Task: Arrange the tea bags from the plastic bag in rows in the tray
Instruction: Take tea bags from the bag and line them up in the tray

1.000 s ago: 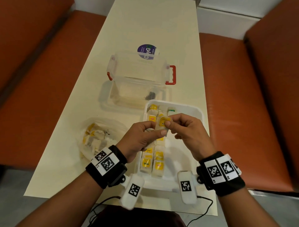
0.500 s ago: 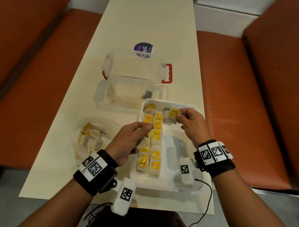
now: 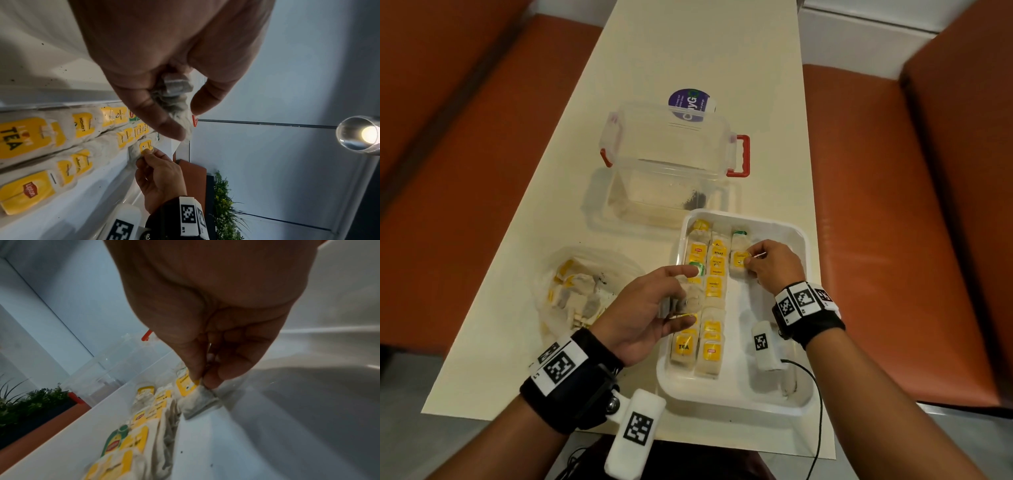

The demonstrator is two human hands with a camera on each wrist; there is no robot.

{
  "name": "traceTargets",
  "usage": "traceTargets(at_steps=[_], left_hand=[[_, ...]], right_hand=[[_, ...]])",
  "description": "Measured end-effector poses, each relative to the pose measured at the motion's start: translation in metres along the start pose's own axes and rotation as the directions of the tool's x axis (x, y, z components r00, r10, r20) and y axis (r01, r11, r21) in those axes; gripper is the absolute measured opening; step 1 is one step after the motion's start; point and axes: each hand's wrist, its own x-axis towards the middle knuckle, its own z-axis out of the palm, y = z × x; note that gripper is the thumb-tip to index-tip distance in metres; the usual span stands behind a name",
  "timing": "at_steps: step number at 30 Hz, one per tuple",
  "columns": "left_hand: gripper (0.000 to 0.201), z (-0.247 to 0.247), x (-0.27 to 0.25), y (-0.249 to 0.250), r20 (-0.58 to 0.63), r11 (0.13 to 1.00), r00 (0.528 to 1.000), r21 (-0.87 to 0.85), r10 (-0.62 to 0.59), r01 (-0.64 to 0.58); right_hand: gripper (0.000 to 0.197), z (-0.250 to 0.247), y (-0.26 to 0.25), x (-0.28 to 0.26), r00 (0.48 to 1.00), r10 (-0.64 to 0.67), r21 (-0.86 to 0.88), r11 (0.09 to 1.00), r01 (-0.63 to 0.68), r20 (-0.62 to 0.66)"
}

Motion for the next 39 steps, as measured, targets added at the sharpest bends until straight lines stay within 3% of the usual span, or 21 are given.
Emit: traceTargets(at_steps=[4,17,25,34,39], left_hand=[[0.041,0.002,0.000,-0.001,0.006,1.000,1.000,0.000,0.008,-0.008],[0.024,0.001,0.006,0.002,0.002,0.995,1.000,-0.092,0.030,-0.030],[0.018,0.002,0.009,0.007,-0.012,0.998,1.000,-0.052,0.027,-0.027],[0.018,0.008,0.010,0.011,-0.008,0.991,1.000,-0.135,0.013,-0.014],[0.016,0.011,0.010,0.010,0.004,0.989,1.000,-0.148,0.002,-0.001]], right_hand=[[0.016,0.001,-0.001,0.001,0.999,0.005,0.050,0.999,-0.003,-0.036],[0.014,0.001,-0.004,0.005,0.998,0.025,0.097,0.995,-0.019,-0.059],[0.011,0.003,-0.001,0.007,0.997,0.033,0.175,0.984,-0.021,-0.065],[0.013,-0.004,0.001,-0.002,0.990,-0.084,0.134,0.986,0.099,-0.113],[0.012,-0.013,-0.006,-0.023,0.982,-0.165,0.193,0.964,0.181,-0.097]])
